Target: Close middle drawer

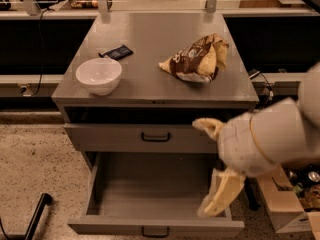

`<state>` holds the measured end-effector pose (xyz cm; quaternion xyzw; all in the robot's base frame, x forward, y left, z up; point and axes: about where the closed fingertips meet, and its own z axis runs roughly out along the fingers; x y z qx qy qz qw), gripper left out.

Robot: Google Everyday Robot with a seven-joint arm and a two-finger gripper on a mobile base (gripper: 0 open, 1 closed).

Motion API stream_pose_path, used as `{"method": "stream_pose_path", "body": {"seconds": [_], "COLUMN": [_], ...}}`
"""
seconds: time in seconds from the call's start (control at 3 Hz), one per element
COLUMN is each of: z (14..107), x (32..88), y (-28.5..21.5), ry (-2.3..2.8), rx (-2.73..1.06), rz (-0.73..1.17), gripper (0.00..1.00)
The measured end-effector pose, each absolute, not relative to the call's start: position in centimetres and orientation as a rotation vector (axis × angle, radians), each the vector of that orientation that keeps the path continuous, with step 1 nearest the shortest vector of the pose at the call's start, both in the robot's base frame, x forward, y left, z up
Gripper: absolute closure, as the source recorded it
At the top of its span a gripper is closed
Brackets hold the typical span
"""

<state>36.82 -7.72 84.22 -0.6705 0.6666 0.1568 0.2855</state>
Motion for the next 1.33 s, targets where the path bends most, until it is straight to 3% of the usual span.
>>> {"method": "stream_pose_path", "body": {"seconds": [1.33], "z": [77.9], "x": [34.9], "y": [-7.0], "ry": [1.745], "rx": [-1.655], "rz": [0.476], "gripper": [0.00]}}
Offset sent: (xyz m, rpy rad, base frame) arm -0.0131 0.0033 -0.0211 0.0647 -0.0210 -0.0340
